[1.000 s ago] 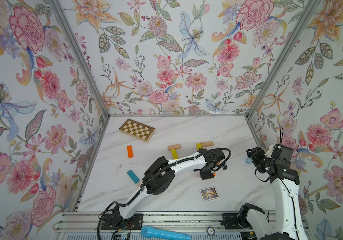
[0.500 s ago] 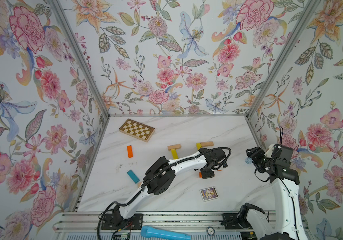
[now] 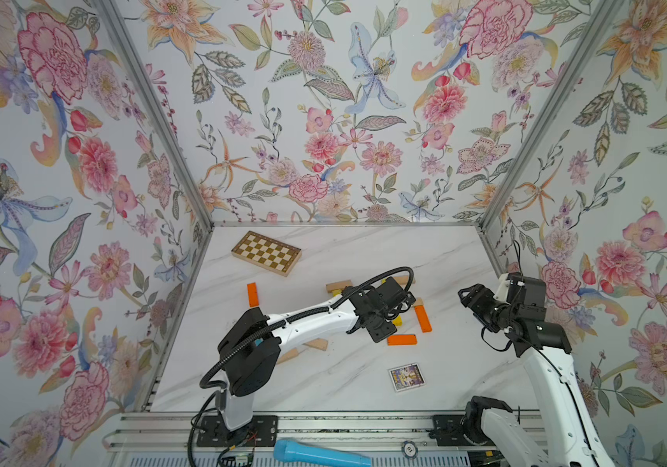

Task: Assemble the number 6 with building blocks
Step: Place the building block at the center of the board, then assemble the building block at the center of the board.

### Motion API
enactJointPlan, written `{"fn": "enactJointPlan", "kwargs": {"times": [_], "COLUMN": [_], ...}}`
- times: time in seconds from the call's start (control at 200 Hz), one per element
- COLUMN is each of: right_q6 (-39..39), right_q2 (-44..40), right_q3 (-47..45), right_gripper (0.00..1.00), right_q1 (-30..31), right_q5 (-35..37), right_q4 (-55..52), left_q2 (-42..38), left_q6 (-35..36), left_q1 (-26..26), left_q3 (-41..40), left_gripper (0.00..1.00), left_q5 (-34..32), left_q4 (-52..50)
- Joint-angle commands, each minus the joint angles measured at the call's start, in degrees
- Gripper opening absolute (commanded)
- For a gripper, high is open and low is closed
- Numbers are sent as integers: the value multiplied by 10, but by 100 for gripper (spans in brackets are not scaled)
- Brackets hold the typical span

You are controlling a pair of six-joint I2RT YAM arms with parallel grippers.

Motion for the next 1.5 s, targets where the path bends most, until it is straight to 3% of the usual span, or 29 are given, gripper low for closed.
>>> {"fn": "enactJointPlan", "kwargs": {"times": [0.0,0.255,0.48,0.631,0.776,1.086,1.496], "right_q6": [0,41,70,83,89,104,103], "right_q2": [-4,-18,-8,11,42,81,132], "right_q3": [-27,-91,-131,-144,-154,-178,-194], "right_gripper": [70,67,55,51,41,26,23], "right_q1": [43,152,202,216,218,220,219], "right_q5": [33,68,56,51,38,42,43], "right_q4": [-25,-58,-50,-30,1,61,105], "left_q2": [-28,-9,18,31,45,66,87], "left_q6": [-58,-99,-106,-108,-113,-118,-109], "left_q1": [-10,-38,-42,-43,-43,-42,-34], "left_q3": [-72,-119,-120,-123,-121,-122,-109], "left_gripper": [54,47,42,36,23,6,0], "left_q5": [12,27,29,32,37,41,52], "left_q4": [74,157,187,202,205,211,209]}}
